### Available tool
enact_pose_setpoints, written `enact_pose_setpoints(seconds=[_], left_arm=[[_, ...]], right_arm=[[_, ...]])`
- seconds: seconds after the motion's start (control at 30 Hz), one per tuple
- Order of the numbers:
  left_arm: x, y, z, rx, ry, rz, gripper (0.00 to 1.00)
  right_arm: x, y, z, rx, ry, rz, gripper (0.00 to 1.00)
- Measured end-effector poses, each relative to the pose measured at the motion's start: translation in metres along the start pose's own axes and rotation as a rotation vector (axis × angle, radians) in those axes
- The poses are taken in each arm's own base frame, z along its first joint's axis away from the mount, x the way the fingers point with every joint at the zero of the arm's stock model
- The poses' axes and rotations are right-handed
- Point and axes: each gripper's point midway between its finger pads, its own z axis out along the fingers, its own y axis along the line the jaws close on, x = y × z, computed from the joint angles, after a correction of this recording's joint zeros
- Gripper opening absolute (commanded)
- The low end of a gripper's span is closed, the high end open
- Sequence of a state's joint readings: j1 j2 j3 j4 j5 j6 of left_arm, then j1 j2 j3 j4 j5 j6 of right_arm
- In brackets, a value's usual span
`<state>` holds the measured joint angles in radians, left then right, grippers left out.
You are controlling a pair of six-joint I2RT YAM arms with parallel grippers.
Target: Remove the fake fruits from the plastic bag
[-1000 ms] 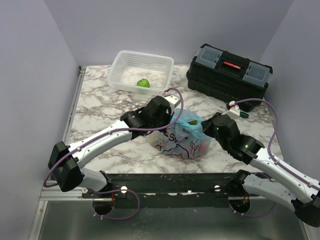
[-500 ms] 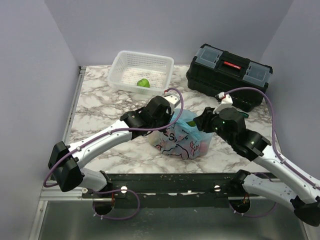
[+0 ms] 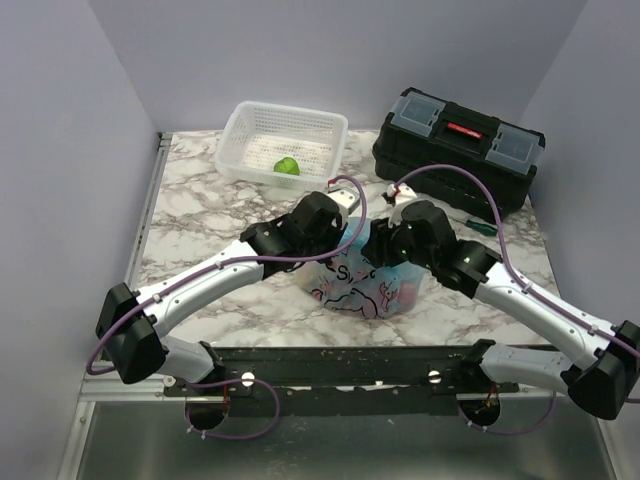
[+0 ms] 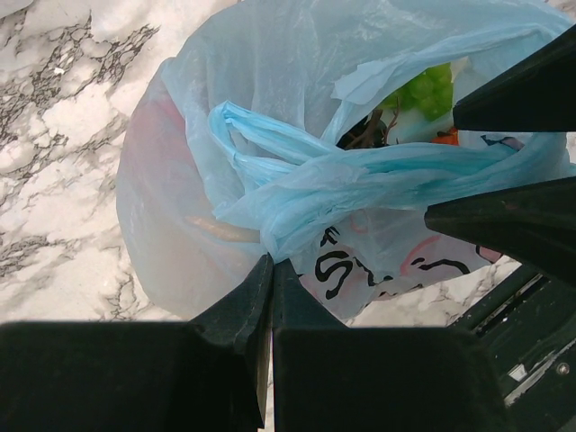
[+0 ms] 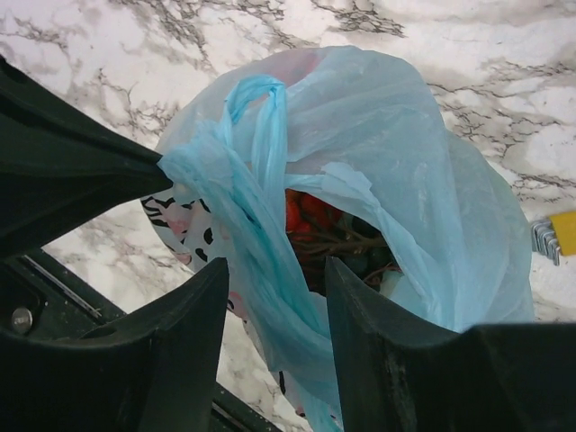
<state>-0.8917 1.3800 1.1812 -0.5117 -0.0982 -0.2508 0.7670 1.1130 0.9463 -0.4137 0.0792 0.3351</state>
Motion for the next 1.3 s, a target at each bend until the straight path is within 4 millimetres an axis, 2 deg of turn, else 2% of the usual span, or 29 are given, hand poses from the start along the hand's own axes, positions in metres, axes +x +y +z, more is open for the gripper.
enact_pose_setpoints(seconds=[0.17, 0.33, 0.5, 0.7, 0.87, 1.13, 1.3], left_arm=[[0.0, 0.001, -0.002, -0.006, -0.005, 0.0, 0.0], [-0.001, 0.003, -0.005, -0.012, -0.016, -0.001, 0.0], [-0.003, 0.005, -0.006, -0.024, -0.027, -0.003, 0.0], [-0.004, 0.012, -0.009, -0.057, -0.053, -0.006, 0.0], [-0.006, 0.015, -0.019, -0.06, -0.107, -0.013, 0.0], [-0.014, 0.009, -0.033, -0.002, -0.207, -0.006, 0.0], [-0.018, 0.006, -0.043, 0.031, -0.277, -0.008, 0.01]], right_arm=[[0.003, 0.003, -0.002, -0.027, -0.008, -0.013, 0.51], [0.017, -0.017, -0.001, 0.066, -0.009, 0.02, 0.45], [0.017, -0.035, -0.015, 0.151, -0.081, 0.079, 0.34], [0.005, -0.056, -0.042, 0.241, -0.217, 0.174, 0.18], [0.002, -0.062, -0.055, 0.258, -0.276, 0.214, 0.01], [0.003, -0.063, -0.056, 0.26, -0.272, 0.21, 0.01], [-0.006, -0.059, -0.066, 0.228, -0.326, 0.261, 0.01]])
